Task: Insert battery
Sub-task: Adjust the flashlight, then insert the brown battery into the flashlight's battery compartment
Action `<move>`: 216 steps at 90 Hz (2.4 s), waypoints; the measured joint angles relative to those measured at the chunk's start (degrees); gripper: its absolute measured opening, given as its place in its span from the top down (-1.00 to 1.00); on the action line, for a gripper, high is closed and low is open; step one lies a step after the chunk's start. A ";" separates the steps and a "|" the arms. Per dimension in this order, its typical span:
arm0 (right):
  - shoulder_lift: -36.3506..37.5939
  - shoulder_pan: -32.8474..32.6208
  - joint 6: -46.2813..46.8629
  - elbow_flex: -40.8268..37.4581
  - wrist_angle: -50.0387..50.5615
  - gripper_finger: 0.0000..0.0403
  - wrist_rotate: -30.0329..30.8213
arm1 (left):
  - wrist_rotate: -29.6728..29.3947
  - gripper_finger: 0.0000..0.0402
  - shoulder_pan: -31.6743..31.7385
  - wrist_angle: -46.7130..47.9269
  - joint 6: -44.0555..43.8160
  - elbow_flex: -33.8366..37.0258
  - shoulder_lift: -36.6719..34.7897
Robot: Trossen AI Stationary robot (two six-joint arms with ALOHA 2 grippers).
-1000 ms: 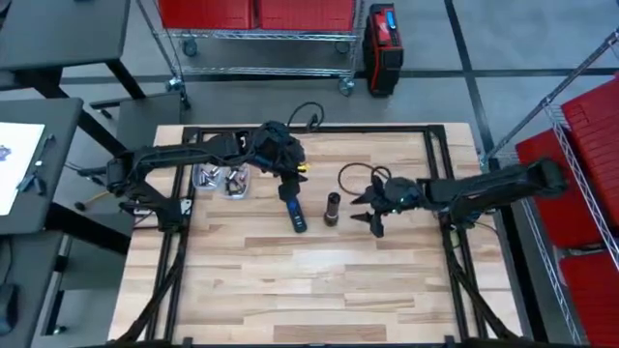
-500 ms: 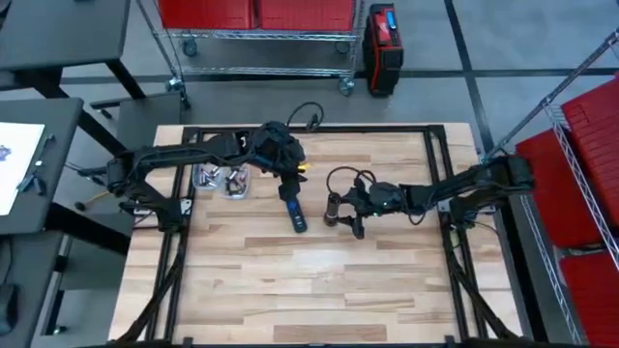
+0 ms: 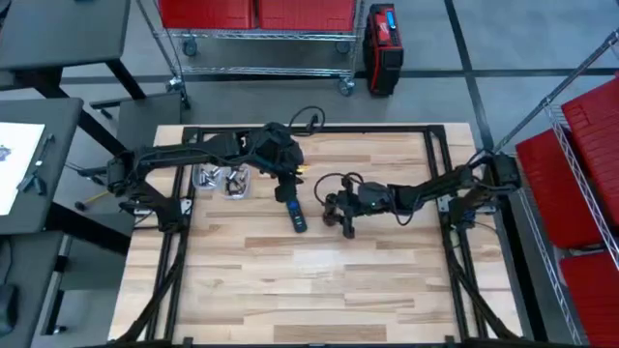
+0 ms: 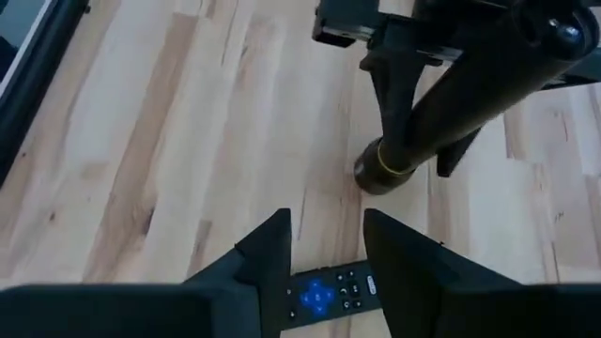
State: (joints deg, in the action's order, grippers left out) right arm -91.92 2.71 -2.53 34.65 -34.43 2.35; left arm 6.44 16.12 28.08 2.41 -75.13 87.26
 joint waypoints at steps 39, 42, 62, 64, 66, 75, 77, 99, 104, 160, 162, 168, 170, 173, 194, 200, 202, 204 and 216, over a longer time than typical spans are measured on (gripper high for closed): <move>-5.12 5.84 15.84 4.04 -3.32 0.31 21.52 | -3.39 0.42 -0.02 4.72 -6.12 0.00 0.00; -6.17 5.87 17.26 4.25 -3.26 0.31 23.24 | -3.99 0.42 -0.02 5.17 -6.41 0.00 0.00; -10.05 5.31 14.09 7.51 -3.70 0.31 26.15 | -5.28 0.42 -0.02 5.62 -7.62 0.00 0.00; -10.35 5.14 13.50 7.84 -3.55 0.31 26.21 | -5.27 0.42 -0.02 5.60 -7.63 0.00 0.00; -10.48 5.05 13.04 8.10 -3.57 0.31 26.21 | -5.27 0.42 -0.02 5.60 -7.63 0.00 0.00; -10.51 4.76 12.75 8.55 -3.20 0.31 26.06 | -5.29 0.42 -0.02 5.58 -7.35 0.00 0.00; -10.51 4.73 12.72 8.59 -3.15 0.31 26.02 | -5.29 0.42 -0.02 5.52 -7.19 0.00 0.00; -10.51 4.82 12.53 8.61 -1.93 -0.23 24.44 | -5.43 0.42 -0.02 5.44 -6.76 0.00 0.00; -10.10 4.78 12.54 8.61 -1.74 -0.38 23.51 | -5.43 0.42 -0.02 5.51 -6.77 0.00 0.00; 10.34 4.01 0.17 8.58 1.08 -0.60 23.09 | -5.42 0.42 -0.02 5.55 -6.75 0.00 -0.04; 11.21 3.93 -0.66 8.59 0.91 -0.60 23.14 | -5.42 0.42 0.00 5.59 -6.75 0.00 -0.04; 14.19 3.66 -3.61 8.58 0.73 -0.60 23.32 | -5.40 0.42 0.11 7.45 -7.05 -0.72 -0.05; 15.22 3.64 -4.91 8.57 0.66 -0.60 23.32 | -5.43 0.42 0.14 9.19 -7.45 -1.48 -0.14; 16.75 3.61 -6.84 8.59 0.32 -0.60 23.31 | -5.52 0.42 0.26 12.17 -7.71 -3.02 -0.20; 28.13 4.06 -12.96 10.80 0.76 -0.60 25.04 | -21.73 0.42 1.16 40.17 -3.48 -13.62 -0.57; 30.40 5.13 -12.96 10.86 1.26 -0.60 25.20 | -23.20 0.42 2.99 44.14 -0.61 -12.24 -0.56; 31.00 5.46 -12.94 10.86 1.61 -0.60 25.20 | -23.06 0.42 3.85 44.98 -0.20 -11.36 -0.55; 31.65 5.84 -12.94 10.86 2.20 -0.60 25.26 | -22.87 0.42 4.78 45.60 -0.08 -10.31 -0.55; 34.17 7.63 -12.27 10.86 9.98 -0.60 25.25 | -19.13 0.42 11.39 43.06 -4.34 -2.41 -0.47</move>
State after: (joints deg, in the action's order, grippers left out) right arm -57.75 10.34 -14.80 45.52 -24.45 27.59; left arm -12.69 27.51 71.14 -1.93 -77.54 86.79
